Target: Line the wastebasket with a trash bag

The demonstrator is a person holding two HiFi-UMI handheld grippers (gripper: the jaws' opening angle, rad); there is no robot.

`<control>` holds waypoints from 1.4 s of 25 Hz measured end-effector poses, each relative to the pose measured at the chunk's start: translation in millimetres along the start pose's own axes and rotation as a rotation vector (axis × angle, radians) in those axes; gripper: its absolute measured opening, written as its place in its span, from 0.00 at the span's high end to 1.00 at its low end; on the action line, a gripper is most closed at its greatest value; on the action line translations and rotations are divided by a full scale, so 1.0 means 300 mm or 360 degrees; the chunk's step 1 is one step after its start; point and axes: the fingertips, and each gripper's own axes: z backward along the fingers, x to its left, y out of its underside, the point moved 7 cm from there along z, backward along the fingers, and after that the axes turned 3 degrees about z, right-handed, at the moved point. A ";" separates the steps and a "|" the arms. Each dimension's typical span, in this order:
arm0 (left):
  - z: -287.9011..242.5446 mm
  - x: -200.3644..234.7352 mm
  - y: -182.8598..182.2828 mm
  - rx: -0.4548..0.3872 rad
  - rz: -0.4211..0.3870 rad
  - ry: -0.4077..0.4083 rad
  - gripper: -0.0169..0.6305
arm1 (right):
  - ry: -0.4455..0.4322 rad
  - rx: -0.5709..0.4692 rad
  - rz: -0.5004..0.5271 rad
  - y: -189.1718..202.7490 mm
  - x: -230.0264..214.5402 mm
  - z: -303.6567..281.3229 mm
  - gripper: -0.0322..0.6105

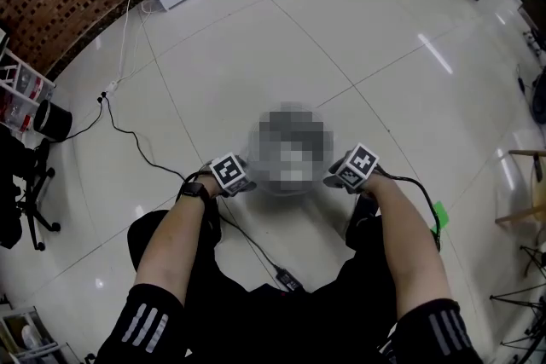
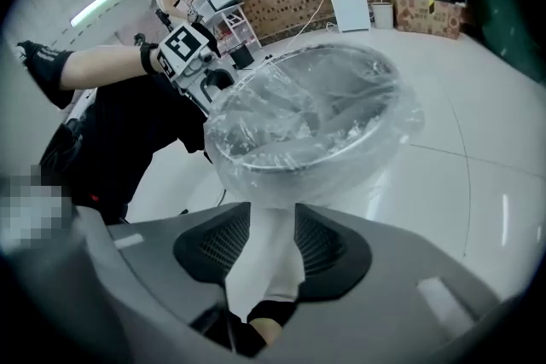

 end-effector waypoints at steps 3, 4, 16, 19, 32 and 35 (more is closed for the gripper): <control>-0.036 -0.021 -0.027 -0.0095 0.0103 -0.0005 0.53 | 0.0004 -0.0055 -0.0087 -0.026 0.016 -0.026 0.67; -0.049 -0.021 -0.039 -0.0131 0.0116 -0.0020 0.53 | 0.0028 -0.0054 -0.0092 -0.031 0.014 -0.033 0.67; -0.148 0.072 -0.078 -0.0127 0.0074 -0.0217 0.53 | 0.0176 0.0010 -0.0087 -0.017 -0.071 -0.105 0.67; -0.163 0.063 -0.078 -0.0107 0.0030 -0.0193 0.53 | 0.0164 0.0132 0.0015 -0.012 -0.056 -0.105 0.67; 0.090 0.035 -0.048 -0.0028 -0.0193 -0.0331 0.53 | 0.0282 0.0066 -0.0099 -0.001 -0.013 0.097 0.67; 0.205 0.016 -0.115 -0.0191 -0.0190 -0.0396 0.53 | 0.0458 -0.0096 -0.0069 -0.053 -0.011 0.198 0.76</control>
